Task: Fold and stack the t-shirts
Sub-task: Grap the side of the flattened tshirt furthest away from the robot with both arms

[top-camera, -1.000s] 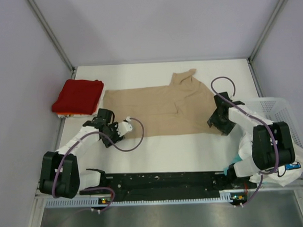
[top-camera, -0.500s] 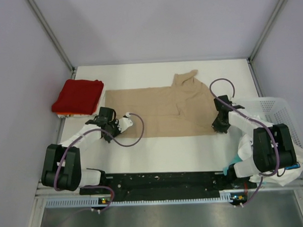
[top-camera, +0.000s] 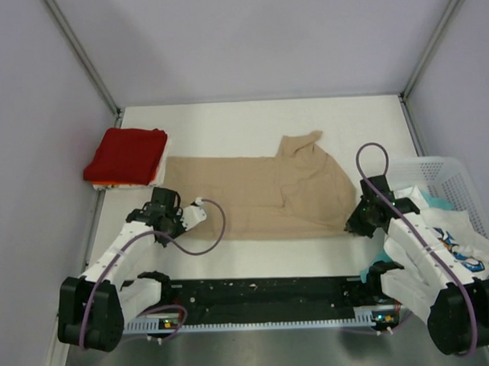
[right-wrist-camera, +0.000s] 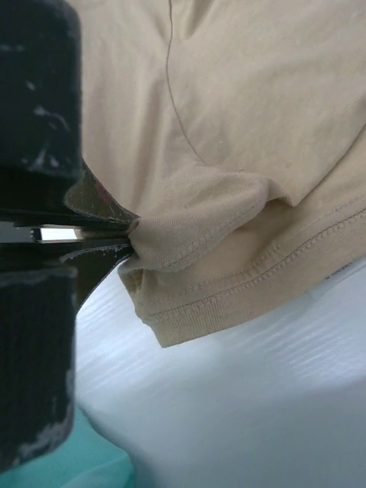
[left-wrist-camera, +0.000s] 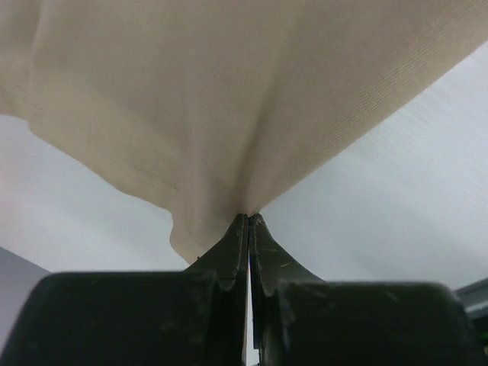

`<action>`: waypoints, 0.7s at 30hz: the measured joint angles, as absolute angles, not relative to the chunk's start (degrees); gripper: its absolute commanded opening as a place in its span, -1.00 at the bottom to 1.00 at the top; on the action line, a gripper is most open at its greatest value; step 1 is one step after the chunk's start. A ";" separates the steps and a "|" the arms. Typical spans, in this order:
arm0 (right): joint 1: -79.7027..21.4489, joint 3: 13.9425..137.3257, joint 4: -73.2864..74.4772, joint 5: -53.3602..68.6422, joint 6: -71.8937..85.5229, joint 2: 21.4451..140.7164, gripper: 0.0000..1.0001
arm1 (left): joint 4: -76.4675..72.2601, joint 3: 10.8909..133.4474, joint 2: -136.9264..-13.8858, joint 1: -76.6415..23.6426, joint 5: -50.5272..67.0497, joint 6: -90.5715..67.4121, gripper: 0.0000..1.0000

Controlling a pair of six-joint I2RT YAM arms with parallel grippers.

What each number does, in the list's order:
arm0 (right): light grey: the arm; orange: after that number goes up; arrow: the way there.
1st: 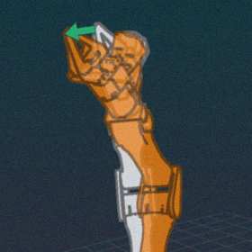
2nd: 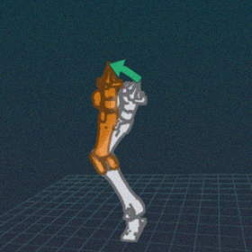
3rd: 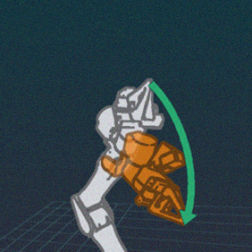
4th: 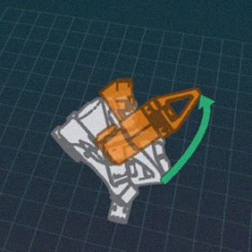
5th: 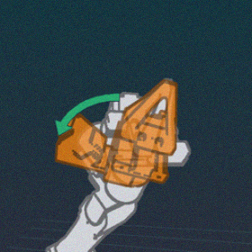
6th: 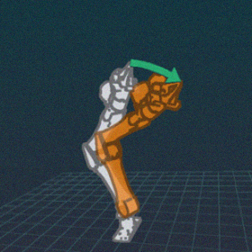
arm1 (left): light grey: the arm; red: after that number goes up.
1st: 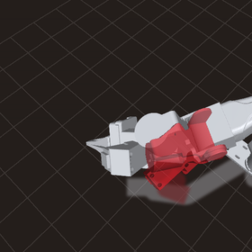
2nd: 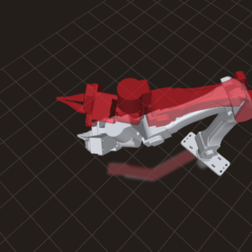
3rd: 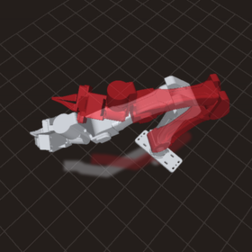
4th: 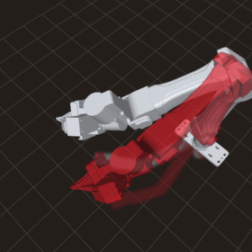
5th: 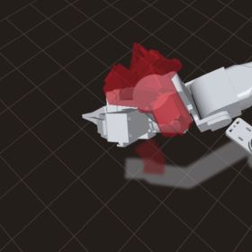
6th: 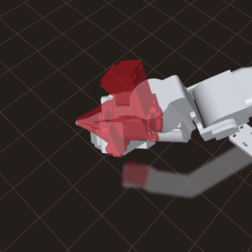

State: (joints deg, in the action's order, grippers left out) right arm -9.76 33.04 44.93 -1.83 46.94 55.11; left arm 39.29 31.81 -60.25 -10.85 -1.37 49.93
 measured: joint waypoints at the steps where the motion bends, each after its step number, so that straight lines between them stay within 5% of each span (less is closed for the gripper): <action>1: -9.89 33.04 45.98 -1.28 47.18 54.35 -1.00 | 40.38 31.42 -60.27 -10.85 -1.58 50.22 -1.00; 12: -11.60 33.08 55.90 2.57 47.88 52.97 -1.00 | 48.95 31.18 -60.53 -10.85 -3.97 52.53 -1.00; 14: -11.88 33.12 58.15 2.61 48.07 51.55 -1.00 | 51.31 31.55 -60.55 -10.87 -3.86 52.80 -0.82; 21: -11.90 38.98 66.37 1.67 47.40 46.74 0.16 | 60.69 36.62 -62.30 -10.55 -2.26 54.04 -0.04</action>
